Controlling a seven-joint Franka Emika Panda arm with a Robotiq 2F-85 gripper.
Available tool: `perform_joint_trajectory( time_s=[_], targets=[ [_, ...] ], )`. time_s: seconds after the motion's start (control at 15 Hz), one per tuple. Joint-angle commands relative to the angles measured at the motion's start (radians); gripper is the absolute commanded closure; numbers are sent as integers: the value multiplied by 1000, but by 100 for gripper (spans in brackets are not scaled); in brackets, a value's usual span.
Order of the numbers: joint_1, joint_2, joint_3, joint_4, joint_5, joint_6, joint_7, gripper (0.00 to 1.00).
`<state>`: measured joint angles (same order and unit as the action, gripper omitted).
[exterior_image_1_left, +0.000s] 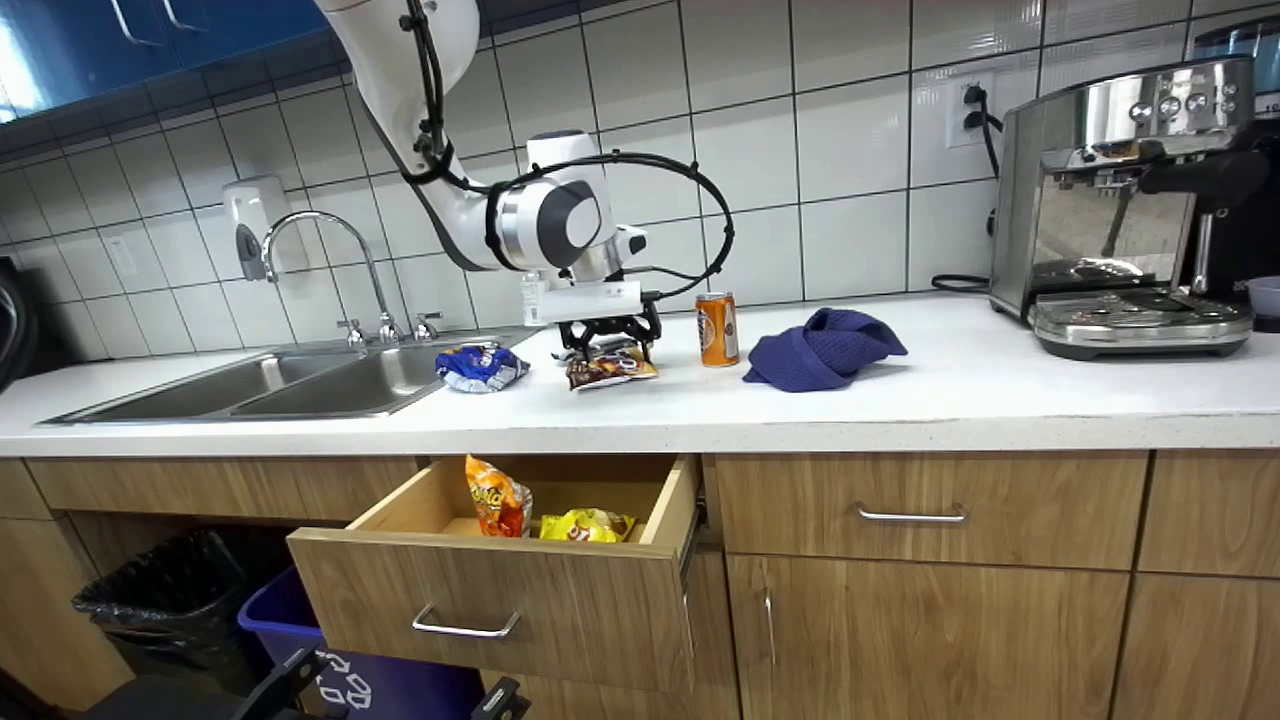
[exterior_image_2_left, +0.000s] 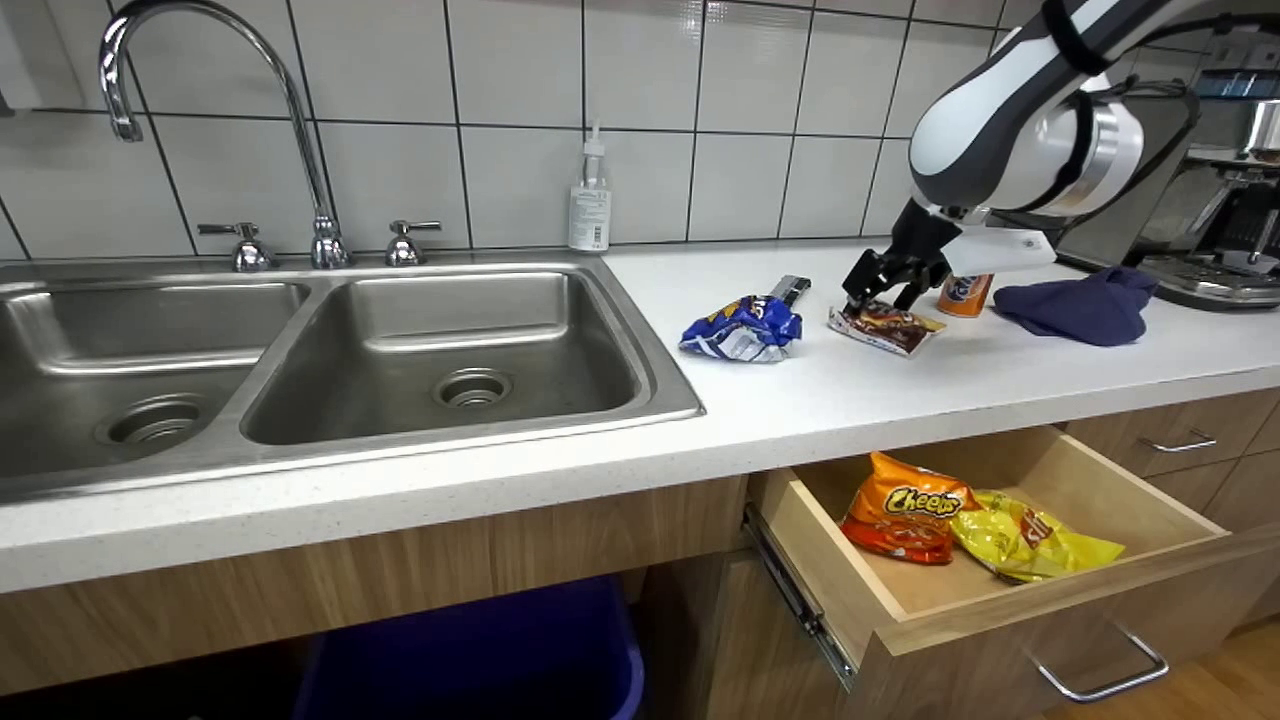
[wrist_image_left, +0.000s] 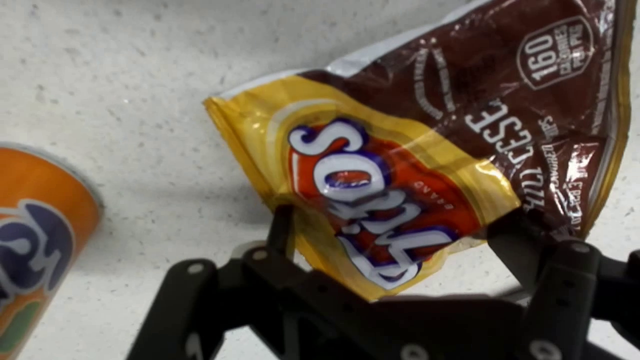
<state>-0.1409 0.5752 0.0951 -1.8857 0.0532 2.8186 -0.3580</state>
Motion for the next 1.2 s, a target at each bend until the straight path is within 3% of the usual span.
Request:
perform_joint_trajectory(
  time_s=[0.0,1.13],
  targets=[
    [-9,-73,6,-83,-30,-30,-1,0],
    [-17,-231,15,-311,-13,-17,-16,0]
  ],
)
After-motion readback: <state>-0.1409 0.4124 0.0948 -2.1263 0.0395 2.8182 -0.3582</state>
